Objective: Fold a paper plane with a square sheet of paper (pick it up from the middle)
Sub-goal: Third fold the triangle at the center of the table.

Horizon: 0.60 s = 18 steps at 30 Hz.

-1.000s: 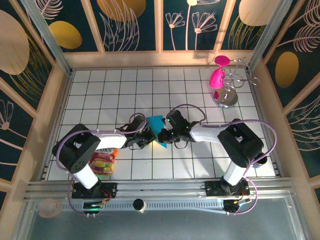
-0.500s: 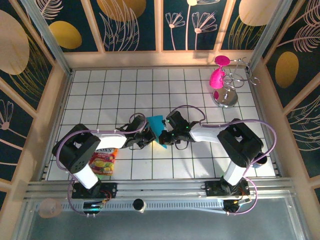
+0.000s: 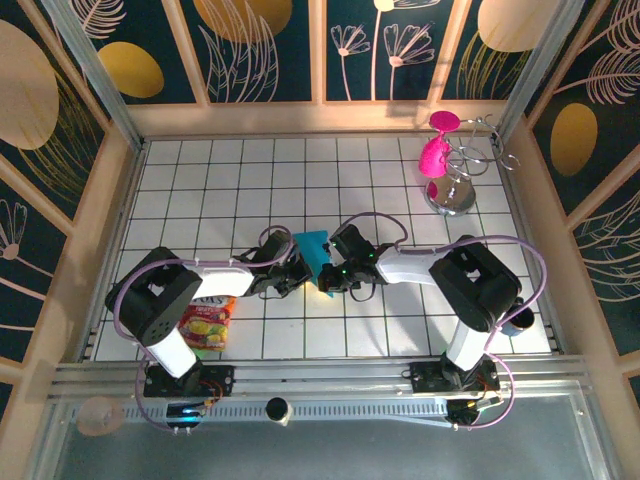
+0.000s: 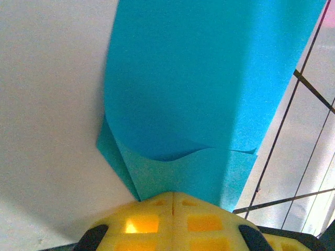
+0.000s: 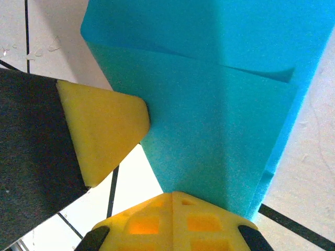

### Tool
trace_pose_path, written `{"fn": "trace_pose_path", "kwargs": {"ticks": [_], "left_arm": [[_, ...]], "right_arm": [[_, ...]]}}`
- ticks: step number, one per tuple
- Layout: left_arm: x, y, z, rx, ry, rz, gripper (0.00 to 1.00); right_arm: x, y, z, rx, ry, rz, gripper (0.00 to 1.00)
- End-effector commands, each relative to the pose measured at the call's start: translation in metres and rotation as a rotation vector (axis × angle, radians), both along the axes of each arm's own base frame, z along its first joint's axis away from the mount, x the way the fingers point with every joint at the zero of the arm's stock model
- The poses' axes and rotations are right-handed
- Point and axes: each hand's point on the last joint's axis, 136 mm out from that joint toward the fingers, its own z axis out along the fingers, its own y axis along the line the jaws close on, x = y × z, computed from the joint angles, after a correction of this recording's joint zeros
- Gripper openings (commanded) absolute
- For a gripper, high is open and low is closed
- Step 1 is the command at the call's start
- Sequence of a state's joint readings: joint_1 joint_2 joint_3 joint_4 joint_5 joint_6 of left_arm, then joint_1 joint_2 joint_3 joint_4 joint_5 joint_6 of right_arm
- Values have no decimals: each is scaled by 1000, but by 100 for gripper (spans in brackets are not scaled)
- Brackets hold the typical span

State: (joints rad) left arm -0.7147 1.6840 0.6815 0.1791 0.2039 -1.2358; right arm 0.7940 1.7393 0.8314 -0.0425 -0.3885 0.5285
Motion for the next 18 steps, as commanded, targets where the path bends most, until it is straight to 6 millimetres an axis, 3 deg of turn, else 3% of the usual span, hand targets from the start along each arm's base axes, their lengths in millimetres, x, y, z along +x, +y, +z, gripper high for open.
{"fn": "trace_pose_path", "kwargs": {"ticks": [1,9,18], "left_arm": [[-22,26,-39,135,111,22,3],[-25,32,-44,170,122,21,3],[-22,31,-42,175,115,18,3]], "right_arm": [[-8,-13,-14,-87,18,16,0],[-38,-39,-23,-142,78,60,0],[-58,-61,-12,-150,89,41,0]]}}
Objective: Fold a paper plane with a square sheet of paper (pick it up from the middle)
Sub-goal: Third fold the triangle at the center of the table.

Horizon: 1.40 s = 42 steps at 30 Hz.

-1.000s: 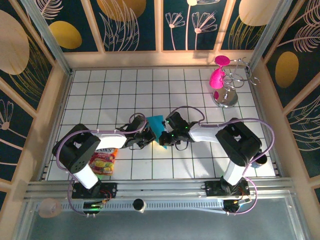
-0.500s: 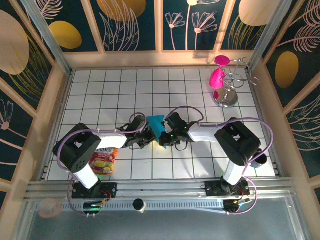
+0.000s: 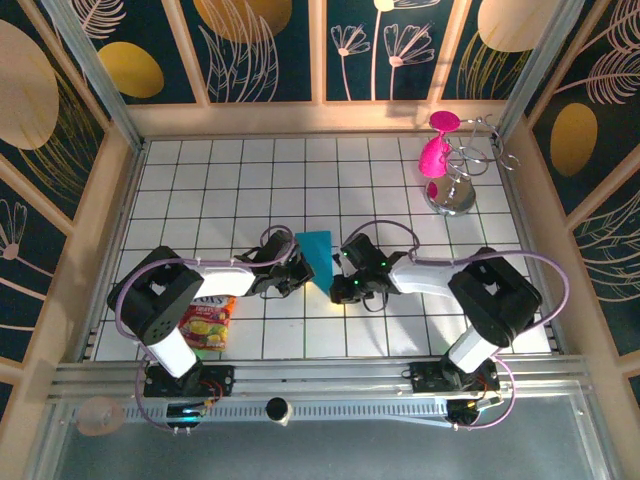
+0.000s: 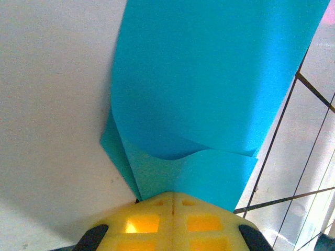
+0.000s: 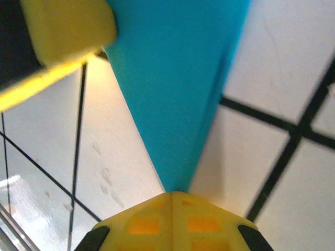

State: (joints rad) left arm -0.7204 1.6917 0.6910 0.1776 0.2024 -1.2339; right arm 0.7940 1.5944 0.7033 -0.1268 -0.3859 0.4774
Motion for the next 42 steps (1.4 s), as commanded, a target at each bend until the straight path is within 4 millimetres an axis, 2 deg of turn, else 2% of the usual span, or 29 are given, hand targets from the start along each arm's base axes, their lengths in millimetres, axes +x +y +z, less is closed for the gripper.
{"fn": "trace_pose_path", "kwargs": {"ticks": [1,3,7,9,14,19,20,26,30,34,38,42], "left_arm": [[-22,33,-40,172,112,22,3],[-20,30,-37,165,106,17,3],[-16,26,-29,150,90,9,3],[-14,24,-26,141,83,6,3],[-11,18,-20,128,71,-6,3],[-8,14,-16,112,65,-12,3],[-5,11,-6,92,43,-13,3],[5,1,14,54,-15,-35,4],[15,-8,40,16,-122,-85,7],[10,-17,56,-56,-191,-142,8],[3,-23,53,-64,-188,-189,7],[-3,-26,38,-58,-147,-210,6]], "right_arm": [[-21,-25,-7,-95,52,-7,0],[-9,-21,7,-73,-12,-28,0],[18,0,54,58,-159,-51,0],[24,8,60,85,-177,-57,0],[36,23,44,79,-134,-72,0],[44,26,24,34,-109,-95,0],[45,26,21,26,-105,-98,0],[40,15,-6,-53,-50,-106,0],[34,7,-20,-104,-17,-106,0],[31,2,-27,-139,4,-109,0],[28,-1,-31,-153,19,-113,0],[25,-3,-35,-161,35,-114,0]]}}
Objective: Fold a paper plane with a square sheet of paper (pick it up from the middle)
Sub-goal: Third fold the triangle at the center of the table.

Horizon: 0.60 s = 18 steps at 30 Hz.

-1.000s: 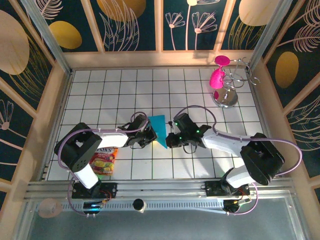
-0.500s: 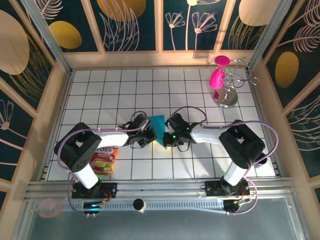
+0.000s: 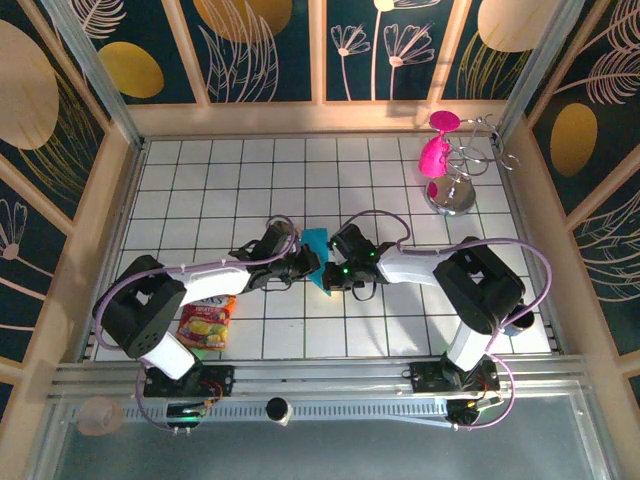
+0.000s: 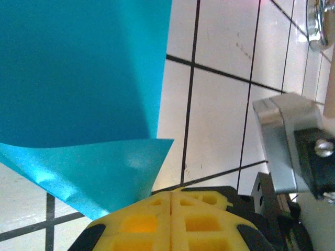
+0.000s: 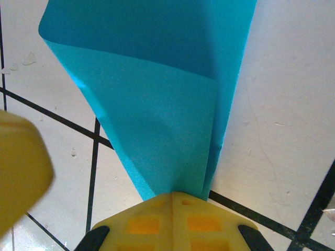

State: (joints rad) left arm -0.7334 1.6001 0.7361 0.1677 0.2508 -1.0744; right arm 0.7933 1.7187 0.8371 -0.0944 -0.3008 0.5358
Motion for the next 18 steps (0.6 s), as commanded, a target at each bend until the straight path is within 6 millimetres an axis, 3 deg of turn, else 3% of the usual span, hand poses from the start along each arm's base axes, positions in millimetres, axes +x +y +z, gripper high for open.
{"fn": "trace_pose_path", "kwargs": {"ticks": [1,11,18], "left_arm": [[-10,-4,-15,9,27,-55,6],[-18,-2,-41,32,85,-68,6],[-23,25,-75,200,149,-14,6]], "right_arm": [[-18,-27,-35,-142,94,-31,0],[-25,-33,-42,-169,120,-31,0],[-38,-51,-58,-281,141,-6,0]]}}
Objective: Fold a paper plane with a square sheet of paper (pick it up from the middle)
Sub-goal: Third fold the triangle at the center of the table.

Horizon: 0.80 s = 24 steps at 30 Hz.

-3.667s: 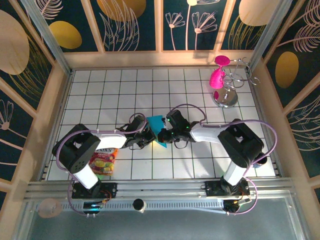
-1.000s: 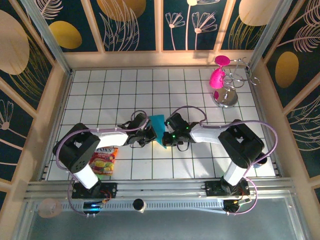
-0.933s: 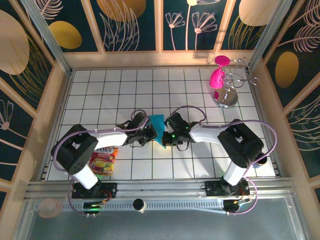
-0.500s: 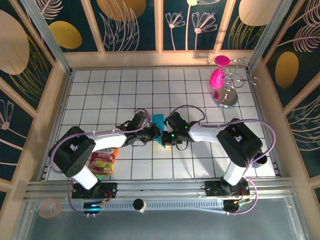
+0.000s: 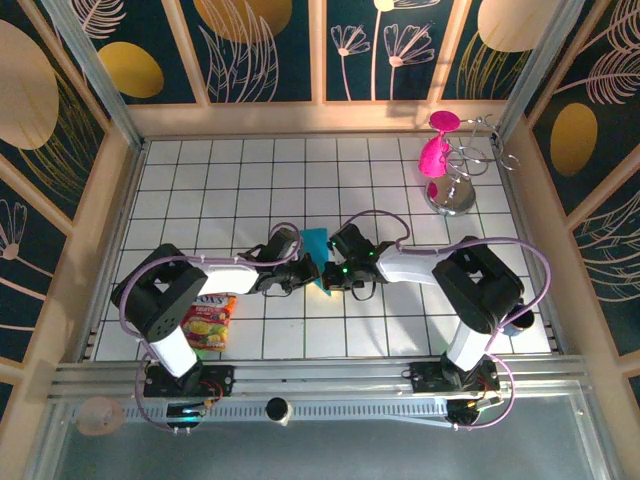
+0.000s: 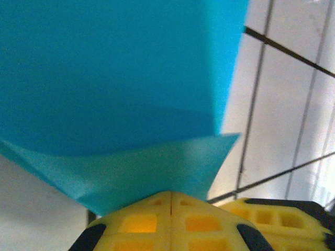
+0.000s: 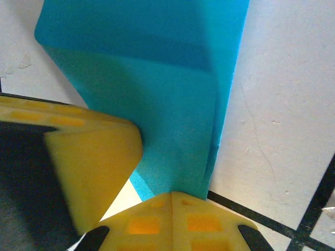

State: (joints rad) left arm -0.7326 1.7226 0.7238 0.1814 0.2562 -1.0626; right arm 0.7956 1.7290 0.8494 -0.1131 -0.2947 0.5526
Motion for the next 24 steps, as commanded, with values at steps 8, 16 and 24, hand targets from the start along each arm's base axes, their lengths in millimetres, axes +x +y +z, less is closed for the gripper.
{"fn": "trace_pose_path", "kwargs": {"ticks": [8,16,24], "left_arm": [[-12,35,-41,199,89,22,6],[21,62,-31,232,60,69,6],[44,97,-37,262,52,116,7]], "right_arm": [[-44,-72,-65,-360,138,4,0],[-46,-88,-70,-439,129,-7,0],[-46,-93,-71,-462,122,-17,0]]}}
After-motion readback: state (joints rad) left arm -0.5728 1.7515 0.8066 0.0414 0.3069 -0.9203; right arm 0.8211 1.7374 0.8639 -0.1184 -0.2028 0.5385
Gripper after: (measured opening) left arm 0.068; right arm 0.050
